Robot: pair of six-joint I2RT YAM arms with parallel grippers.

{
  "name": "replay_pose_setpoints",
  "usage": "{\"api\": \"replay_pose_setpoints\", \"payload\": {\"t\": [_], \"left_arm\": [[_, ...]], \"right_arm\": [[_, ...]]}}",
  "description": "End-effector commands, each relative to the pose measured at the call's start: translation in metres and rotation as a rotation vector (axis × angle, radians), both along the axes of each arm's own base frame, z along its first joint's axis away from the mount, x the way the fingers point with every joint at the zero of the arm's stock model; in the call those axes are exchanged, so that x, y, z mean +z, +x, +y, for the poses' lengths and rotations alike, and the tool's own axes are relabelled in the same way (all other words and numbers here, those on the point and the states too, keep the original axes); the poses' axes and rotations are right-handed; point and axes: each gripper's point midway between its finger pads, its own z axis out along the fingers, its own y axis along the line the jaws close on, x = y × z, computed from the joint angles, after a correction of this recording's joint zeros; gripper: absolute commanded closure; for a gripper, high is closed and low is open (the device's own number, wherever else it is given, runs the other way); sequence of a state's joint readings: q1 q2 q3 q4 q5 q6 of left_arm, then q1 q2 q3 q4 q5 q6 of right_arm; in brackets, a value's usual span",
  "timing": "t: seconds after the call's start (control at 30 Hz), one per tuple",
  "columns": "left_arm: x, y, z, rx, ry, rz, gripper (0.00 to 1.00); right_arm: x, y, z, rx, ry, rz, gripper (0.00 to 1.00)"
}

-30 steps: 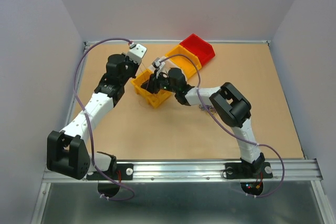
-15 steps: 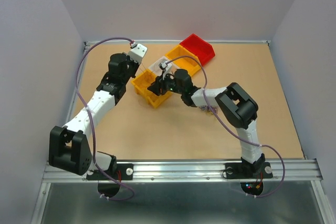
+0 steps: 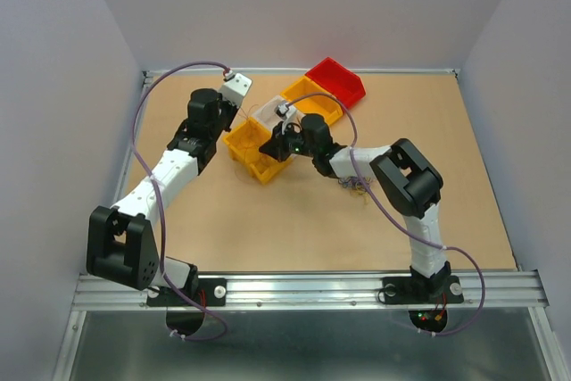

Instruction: Untangle the cables

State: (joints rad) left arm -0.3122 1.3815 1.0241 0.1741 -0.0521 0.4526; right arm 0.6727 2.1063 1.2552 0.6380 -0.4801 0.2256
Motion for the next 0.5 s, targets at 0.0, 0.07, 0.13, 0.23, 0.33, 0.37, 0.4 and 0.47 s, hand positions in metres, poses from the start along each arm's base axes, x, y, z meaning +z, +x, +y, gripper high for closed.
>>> {"api": "replay_pose_setpoints", "payload": {"t": [0.0,0.07,0.13,0.23,0.33,0.37,0.4,0.47], "left_arm": [[0.031,0.004,-0.007,-0.036,-0.024,-0.067,1.00],[0.033,0.003,-0.009,-0.047,-0.027,-0.064,1.00],[0.035,-0.003,-0.021,-0.116,-0.041,-0.047,1.00],[0.036,-0.014,-0.033,-0.206,-0.038,-0.027,1.00],[0.042,-0.024,-0.036,-0.244,-0.033,-0.038,1.00],[0.044,-0.025,-0.036,-0.247,-0.030,-0.042,1.00],[0.048,-0.029,-0.035,-0.248,-0.028,-0.048,1.00],[0.049,-0.032,-0.035,-0.259,-0.004,-0.045,1.00]], "right_arm": [[0.008,-0.003,0.007,0.056,0.001,-0.026,0.99],[0.003,-0.005,0.001,0.041,-0.018,-0.032,0.89],[0.015,0.002,-0.007,-0.021,-0.023,-0.066,0.77],[0.031,0.018,-0.023,-0.155,-0.035,-0.103,0.72],[0.045,0.036,-0.047,-0.304,-0.048,-0.108,0.74],[0.048,0.039,-0.053,-0.330,-0.042,-0.104,0.75],[0.049,0.046,-0.066,-0.369,-0.036,-0.091,0.76],[0.059,0.060,-0.088,-0.451,0.005,-0.063,0.80]]}}
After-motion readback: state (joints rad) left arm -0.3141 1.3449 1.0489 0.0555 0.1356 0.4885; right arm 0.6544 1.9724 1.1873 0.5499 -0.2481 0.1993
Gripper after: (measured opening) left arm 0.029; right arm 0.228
